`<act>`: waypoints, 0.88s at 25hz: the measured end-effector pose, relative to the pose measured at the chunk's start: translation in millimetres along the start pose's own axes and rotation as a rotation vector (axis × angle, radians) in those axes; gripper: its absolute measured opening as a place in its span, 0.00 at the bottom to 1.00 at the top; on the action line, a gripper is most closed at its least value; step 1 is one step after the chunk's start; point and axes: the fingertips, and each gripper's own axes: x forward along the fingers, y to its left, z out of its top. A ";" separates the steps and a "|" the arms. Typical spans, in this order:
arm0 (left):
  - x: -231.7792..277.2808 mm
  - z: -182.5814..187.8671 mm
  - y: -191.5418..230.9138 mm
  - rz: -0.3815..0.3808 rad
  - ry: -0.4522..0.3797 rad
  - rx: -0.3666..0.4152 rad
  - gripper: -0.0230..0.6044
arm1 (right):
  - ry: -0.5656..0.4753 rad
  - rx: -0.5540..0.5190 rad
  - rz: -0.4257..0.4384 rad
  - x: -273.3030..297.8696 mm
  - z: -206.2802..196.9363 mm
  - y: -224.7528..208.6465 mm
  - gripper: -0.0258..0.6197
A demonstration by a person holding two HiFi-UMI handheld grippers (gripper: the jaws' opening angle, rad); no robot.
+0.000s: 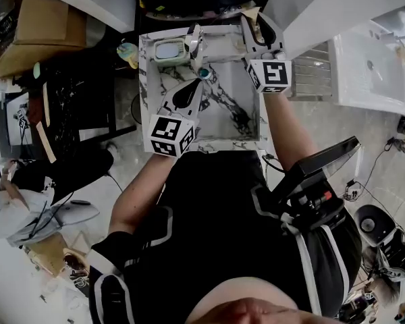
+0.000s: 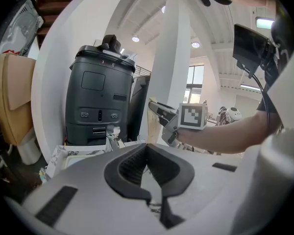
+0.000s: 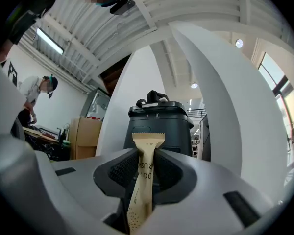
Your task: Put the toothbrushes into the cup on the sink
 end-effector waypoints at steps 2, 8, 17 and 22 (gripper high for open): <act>0.1 -2.8 -0.3 -0.006 0.008 0.001 0.05 | 0.002 -0.036 -0.016 -1.8 -0.5 1.0 0.21; -0.2 -5.7 0.8 -0.027 0.018 0.003 0.05 | 0.027 -0.126 -0.010 -3.0 -2.9 12.0 0.21; -15.0 -2.0 11.1 -0.053 -0.001 0.018 0.05 | 0.046 -0.155 -0.053 -1.4 3.8 21.7 0.21; -22.4 -5.1 18.1 -0.071 0.001 0.022 0.05 | 0.035 -0.179 -0.109 -5.9 8.6 25.0 0.21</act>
